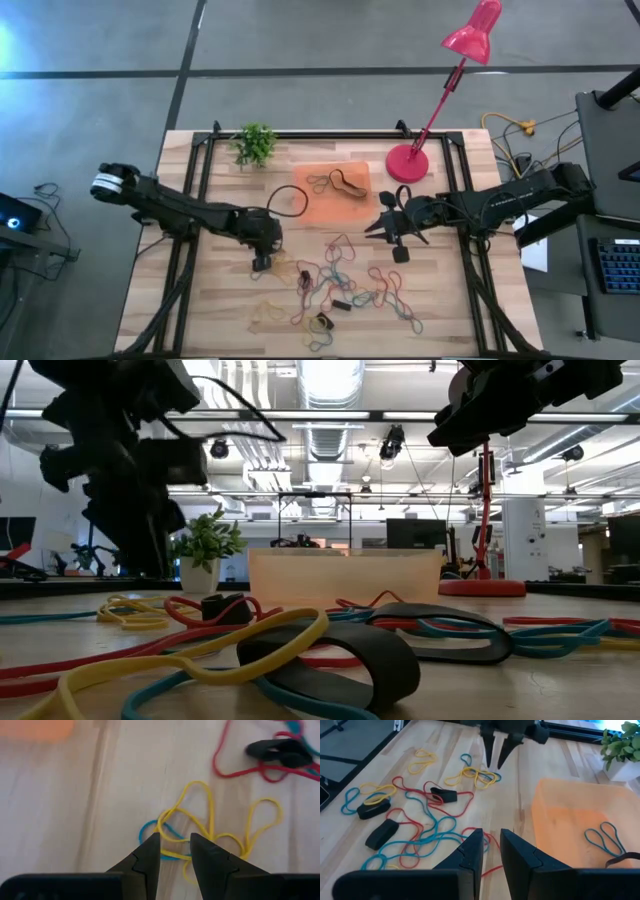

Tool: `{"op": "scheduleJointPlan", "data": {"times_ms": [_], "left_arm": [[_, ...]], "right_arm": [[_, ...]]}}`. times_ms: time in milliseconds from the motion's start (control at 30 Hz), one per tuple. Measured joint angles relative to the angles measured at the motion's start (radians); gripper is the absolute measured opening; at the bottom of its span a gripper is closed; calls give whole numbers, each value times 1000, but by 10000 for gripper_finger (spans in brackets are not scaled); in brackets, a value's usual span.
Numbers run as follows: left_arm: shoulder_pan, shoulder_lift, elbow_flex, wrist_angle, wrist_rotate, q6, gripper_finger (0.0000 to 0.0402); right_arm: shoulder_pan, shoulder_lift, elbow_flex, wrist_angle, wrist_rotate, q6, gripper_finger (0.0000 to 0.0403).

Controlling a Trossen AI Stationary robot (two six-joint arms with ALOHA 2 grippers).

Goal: Pick and place rubber bands into bin
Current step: Put the yellow rubber band into the orange bin

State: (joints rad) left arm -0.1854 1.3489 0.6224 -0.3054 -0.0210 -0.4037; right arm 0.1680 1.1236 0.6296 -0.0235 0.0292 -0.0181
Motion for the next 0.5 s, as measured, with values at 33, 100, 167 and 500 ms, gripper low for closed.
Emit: {"op": "scheduleJointPlan", "data": {"times_ms": [33,100,167,500], "left_arm": [[-3,12,0,-2,-2,-30,91],[-7,29,2,-1,-12,-90,91],[-8,40,5,2,-15,-127,91],[-8,44,14,10,-18,-136,91]], "right_arm": [[0,0,0,0,0,0,54],[0,0,0,0,0,0,54],[0,0,0,0,0,-7,54],[0,0,-1,0,0,-12,54]]}}
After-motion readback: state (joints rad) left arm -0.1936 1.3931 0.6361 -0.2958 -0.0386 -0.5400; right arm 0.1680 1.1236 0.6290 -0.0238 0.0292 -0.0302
